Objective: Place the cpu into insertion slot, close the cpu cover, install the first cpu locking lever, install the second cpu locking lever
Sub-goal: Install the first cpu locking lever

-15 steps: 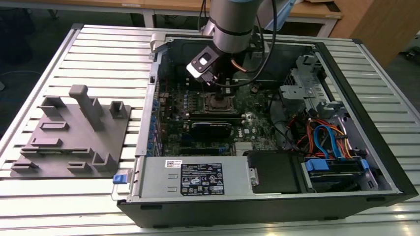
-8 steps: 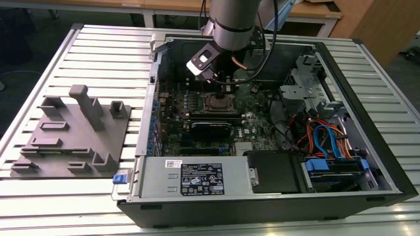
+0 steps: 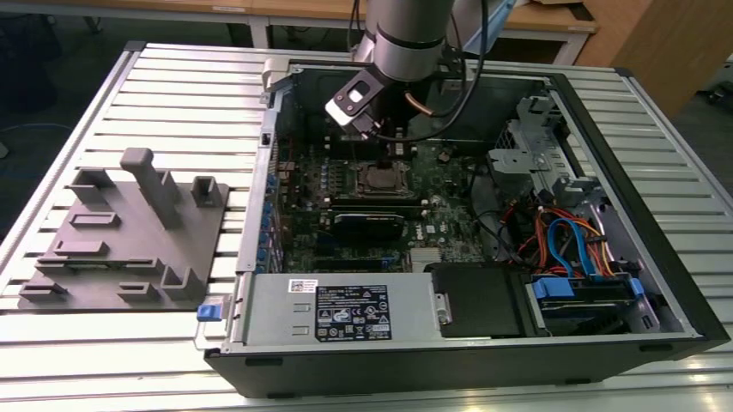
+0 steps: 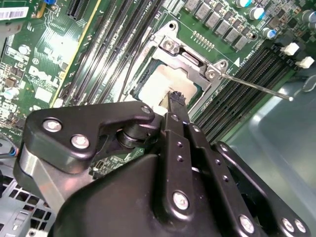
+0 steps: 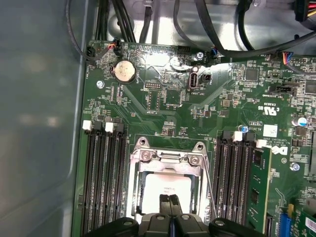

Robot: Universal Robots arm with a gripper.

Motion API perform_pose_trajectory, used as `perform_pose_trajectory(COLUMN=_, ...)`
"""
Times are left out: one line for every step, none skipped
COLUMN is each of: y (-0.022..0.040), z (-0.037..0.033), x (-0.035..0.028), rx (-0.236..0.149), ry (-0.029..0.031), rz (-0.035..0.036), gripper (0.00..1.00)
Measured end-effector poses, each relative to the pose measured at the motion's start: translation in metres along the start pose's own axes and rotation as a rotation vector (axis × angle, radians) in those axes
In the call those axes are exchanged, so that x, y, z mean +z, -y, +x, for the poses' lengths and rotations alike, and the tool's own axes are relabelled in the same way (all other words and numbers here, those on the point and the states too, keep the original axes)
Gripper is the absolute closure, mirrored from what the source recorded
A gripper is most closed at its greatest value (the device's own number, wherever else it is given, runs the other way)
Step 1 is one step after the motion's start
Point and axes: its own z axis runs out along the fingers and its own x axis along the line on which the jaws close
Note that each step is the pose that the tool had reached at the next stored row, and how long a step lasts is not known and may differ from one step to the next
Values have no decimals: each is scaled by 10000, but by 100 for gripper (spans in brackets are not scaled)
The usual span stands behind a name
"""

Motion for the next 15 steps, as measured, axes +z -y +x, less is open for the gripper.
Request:
perform_pose_trajectory(y=0, z=0, x=-11, rx=0, ry=0, rz=2, gripper=90)
perform_pose_trajectory(y=0, z=1, x=-20, rx=0, ry=1, rz=4, gripper=90)
perform_pose_trajectory(y=0, z=1, x=-23, rx=0, ry=-1, rz=4, gripper=90)
perform_pose_trajectory(y=0, z=1, x=-23, rx=0, ry=-3, rz=3, gripper=90)
perform_pose_trajectory(y=0, z=1, x=-23, rx=0, ry=-4, rz=2, gripper=90)
perform_pose_trajectory(y=0, z=1, x=-24, rx=0, ry=-2, rz=3, gripper=90)
perform_pose_trajectory(y=0, z=1, x=-25, rx=0, ry=0, rz=4, gripper=90)
perform_pose_trajectory(y=0, z=1, x=-25, rx=0, ry=0, rz=4, gripper=90)
perform_pose_trajectory(y=0, z=1, x=-28, rx=0, ry=0, rz=4, gripper=90)
perform_pose_trajectory(y=0, z=1, x=-32, rx=0, ry=0, rz=4, gripper=90)
perform_pose_trajectory(y=0, z=1, x=-32, rx=0, ry=0, rz=4, gripper=90)
perform_pose_trajectory(y=0, z=1, x=-32, rx=0, ry=-1, rz=4, gripper=90)
perform_pose_trajectory(y=0, z=1, x=-32, rx=0, ry=0, rz=4, gripper=90)
perform_pose_trajectory(y=0, z=1, x=-32, rx=0, ry=0, rz=4, gripper=90)
perform_pose_trajectory(y=0, z=1, x=-33, rx=0, ry=0, rz=4, gripper=90)
